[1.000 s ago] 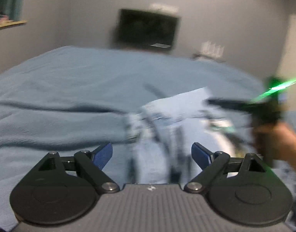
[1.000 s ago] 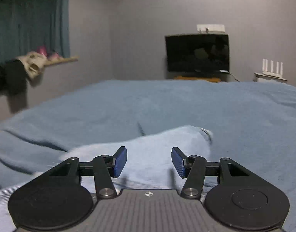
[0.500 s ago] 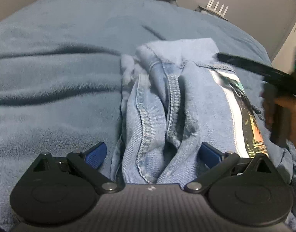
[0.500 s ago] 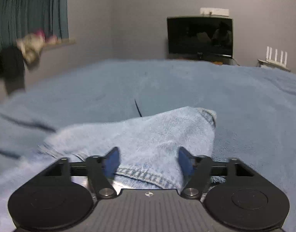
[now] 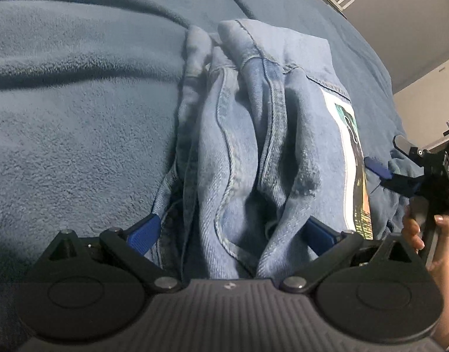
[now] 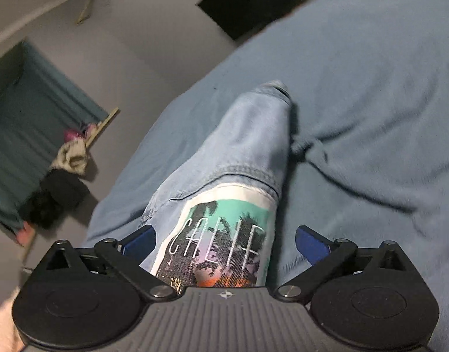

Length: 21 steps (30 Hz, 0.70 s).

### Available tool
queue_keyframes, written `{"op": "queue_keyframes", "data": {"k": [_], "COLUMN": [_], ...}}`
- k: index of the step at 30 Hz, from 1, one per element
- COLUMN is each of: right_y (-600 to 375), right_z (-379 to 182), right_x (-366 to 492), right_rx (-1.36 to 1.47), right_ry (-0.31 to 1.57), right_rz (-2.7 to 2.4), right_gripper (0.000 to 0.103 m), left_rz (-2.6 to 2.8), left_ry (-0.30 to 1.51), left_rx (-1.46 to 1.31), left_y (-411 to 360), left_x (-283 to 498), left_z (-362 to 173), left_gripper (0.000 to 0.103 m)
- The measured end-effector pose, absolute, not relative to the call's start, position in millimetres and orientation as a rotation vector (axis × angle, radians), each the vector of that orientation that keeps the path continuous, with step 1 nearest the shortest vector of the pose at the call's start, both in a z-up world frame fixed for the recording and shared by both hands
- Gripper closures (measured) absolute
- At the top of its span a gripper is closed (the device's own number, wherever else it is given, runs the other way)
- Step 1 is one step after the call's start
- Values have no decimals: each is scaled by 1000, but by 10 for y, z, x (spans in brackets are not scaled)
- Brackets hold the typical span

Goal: Fold large clothes

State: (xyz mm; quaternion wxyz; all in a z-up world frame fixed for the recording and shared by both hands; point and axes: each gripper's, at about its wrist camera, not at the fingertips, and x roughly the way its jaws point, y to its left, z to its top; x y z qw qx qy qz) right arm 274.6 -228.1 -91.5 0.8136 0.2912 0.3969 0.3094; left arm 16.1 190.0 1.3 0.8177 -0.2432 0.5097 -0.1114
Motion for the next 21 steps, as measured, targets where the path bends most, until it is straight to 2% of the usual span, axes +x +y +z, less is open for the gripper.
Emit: {"op": "queue_keyframes", "data": {"k": [5, 8, 21], "right_y": [-2200, -2054, -1366], "right_z": [-1234, -1387, -1735], "right_x": [3064, 3241, 4048], "right_rx": [737, 741, 679], "right_ry": [917, 917, 965], "right_rz": [683, 722, 830], "right_gripper": [1, 1, 3], "left_rz": [-245, -270, -282], "left_ry": [1061, 1065, 1073], "left_rx": [-526, -574, -580], "left_y": [1881, 1914, 1876], "left_x": [153, 140, 236], "left_z": [11, -1, -10], "left_gripper": [8, 17, 17]}}
